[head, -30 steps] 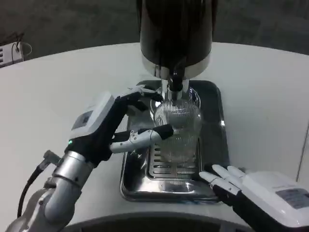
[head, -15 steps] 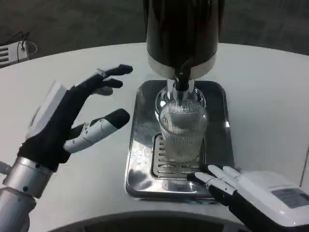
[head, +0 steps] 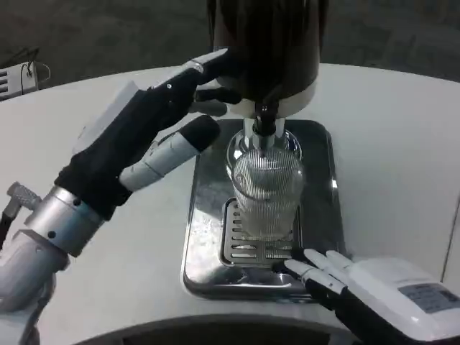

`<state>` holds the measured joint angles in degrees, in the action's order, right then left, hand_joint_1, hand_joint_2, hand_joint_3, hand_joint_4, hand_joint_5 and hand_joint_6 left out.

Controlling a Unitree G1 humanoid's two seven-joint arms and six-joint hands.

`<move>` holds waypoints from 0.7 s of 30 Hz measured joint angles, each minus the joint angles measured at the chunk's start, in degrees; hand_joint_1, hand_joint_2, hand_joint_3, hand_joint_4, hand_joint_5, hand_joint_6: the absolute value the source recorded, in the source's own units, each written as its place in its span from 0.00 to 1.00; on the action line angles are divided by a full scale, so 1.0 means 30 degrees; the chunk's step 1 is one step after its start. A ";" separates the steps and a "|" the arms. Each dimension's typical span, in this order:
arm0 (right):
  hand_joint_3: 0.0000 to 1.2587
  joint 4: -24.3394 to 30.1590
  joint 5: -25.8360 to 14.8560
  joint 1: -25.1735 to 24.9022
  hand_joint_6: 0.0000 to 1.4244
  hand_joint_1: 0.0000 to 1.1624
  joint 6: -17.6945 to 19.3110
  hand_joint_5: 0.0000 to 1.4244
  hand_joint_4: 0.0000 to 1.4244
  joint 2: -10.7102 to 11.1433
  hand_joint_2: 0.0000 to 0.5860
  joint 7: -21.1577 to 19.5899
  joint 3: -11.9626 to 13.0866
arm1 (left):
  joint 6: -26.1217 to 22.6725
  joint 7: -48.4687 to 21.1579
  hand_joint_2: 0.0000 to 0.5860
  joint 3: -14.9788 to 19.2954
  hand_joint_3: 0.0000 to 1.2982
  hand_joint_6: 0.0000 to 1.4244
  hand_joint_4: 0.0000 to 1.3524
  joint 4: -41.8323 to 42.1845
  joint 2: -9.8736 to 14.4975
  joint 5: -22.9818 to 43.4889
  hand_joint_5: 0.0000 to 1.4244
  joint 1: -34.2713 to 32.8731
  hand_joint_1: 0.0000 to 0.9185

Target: Grasp the cup under the faucet to collect the drink, then remove the cup.

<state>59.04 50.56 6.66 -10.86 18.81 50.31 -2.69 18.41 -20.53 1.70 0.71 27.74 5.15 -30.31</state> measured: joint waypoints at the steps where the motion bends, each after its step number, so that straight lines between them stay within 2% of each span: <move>1: 0.07 0.0002 -0.0024 0.0084 0.00 0.45 0.0023 0.00 0.00 -0.0012 0.75 0.0000 0.0060 | -0.0096 -0.0112 0.08 -0.0024 0.16 0.23 0.12 0.0000 -0.0101 0.0006 0.20 -0.0117 0.00; 7: 0.07 0.0005 -0.0334 0.0427 0.00 0.45 0.0436 0.00 0.00 -0.0113 0.75 -0.0036 0.0665 | -0.0890 -0.0819 0.09 -0.0295 0.14 0.22 0.10 -0.0149 -0.0590 -0.0099 0.19 -0.1084 0.00; 21: 0.08 0.0011 -0.1202 0.1431 0.00 0.45 0.1906 0.00 0.00 -0.0967 0.76 -0.0105 0.2126 | -0.1684 -0.3042 0.09 -0.1688 0.11 0.18 0.06 -0.2495 -0.0795 -0.0675 0.15 -0.3999 0.00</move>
<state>59.08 46.96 10.95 -5.14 15.91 49.99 3.69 13.36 -29.66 -3.36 -6.78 25.35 3.12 -42.30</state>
